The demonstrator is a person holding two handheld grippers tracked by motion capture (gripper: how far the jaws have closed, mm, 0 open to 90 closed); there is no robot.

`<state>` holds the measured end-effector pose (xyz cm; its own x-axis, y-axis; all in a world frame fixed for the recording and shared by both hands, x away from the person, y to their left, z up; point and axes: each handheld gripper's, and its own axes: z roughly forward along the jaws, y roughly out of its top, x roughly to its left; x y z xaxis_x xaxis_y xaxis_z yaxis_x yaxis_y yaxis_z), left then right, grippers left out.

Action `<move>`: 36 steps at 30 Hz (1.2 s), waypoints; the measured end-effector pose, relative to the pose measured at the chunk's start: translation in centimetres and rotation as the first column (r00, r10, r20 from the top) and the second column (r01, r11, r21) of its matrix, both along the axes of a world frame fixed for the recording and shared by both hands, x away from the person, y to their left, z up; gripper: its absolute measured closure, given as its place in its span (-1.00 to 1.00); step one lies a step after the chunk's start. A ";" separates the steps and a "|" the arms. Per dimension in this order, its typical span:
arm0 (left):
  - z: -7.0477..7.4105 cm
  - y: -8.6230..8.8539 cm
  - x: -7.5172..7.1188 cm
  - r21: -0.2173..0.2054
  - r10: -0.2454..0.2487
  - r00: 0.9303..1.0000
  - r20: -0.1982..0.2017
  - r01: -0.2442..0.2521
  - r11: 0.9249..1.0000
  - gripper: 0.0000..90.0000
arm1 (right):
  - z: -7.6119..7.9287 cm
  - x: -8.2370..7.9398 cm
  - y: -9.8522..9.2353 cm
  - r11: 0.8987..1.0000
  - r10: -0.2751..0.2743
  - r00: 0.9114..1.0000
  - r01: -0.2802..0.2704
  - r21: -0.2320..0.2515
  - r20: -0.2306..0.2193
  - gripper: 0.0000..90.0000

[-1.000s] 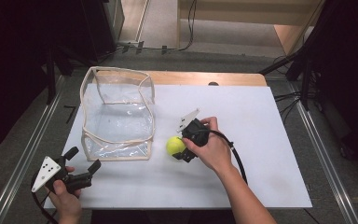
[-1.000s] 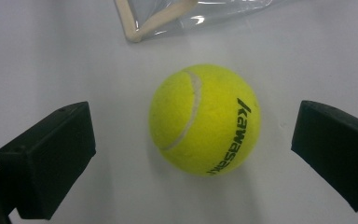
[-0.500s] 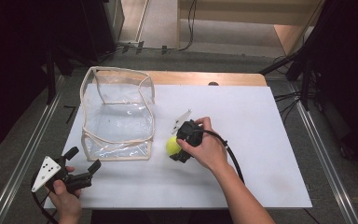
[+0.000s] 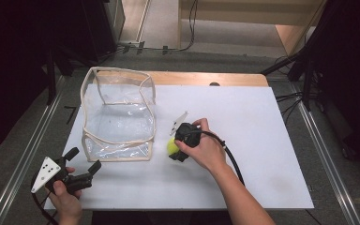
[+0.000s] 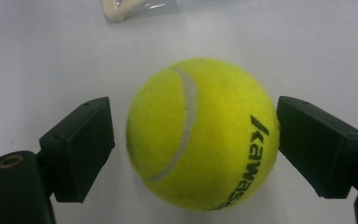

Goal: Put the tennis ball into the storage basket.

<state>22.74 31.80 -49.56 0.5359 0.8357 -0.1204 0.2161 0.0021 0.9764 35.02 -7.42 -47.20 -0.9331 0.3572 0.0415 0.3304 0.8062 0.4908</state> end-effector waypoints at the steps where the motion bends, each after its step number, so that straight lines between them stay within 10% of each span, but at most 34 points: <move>1: 0.0 0.0 0.0 0.001 0.000 1.000 0.000 0.000 1.000 -1.00 | 0.0 0.0 0.0 1.000 0.000 1.000 0.000 -0.001 0.000 -0.75; 36: 0.0 0.0 0.0 0.000 0.000 1.000 -0.001 0.000 1.000 -1.00 | 0.5 0.2 -0.4 1.000 -0.020 1.000 0.020 0.006 0.011 -0.50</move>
